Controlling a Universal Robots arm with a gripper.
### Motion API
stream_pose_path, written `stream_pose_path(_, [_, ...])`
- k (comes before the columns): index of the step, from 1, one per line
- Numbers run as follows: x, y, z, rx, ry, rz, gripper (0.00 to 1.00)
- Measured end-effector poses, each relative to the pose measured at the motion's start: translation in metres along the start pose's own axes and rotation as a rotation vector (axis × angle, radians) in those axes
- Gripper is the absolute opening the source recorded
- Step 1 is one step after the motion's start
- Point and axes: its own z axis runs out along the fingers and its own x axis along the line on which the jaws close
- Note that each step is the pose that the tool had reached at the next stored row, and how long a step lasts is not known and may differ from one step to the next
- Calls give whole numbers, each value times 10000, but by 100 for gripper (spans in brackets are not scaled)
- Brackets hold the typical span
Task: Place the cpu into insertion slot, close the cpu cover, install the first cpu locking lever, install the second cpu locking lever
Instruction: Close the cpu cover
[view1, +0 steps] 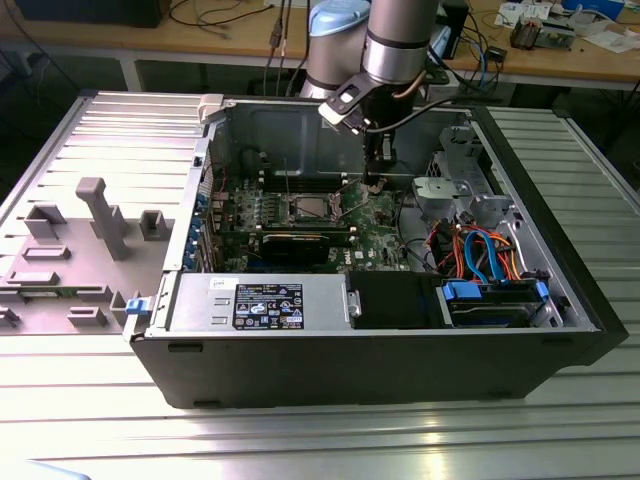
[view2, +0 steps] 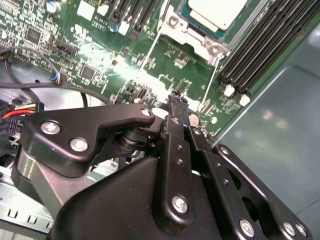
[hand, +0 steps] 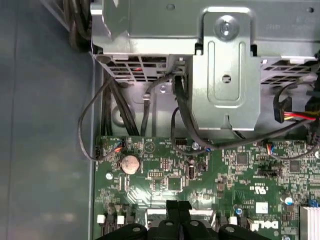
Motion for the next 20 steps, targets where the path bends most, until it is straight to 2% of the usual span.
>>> stream_pose_path(3, [9,73,13,0,-7,-5,11])
stream_pose_path(8, [24,152,49,0,-16,-16,11])
stream_pose_path(13, [31,164,118,-1,-15,-23,11])
stream_pose_path(17, [32,118,122,0,-15,-25,11])
stream_pose_path(20, [32,113,122,-1,-15,-26,11])
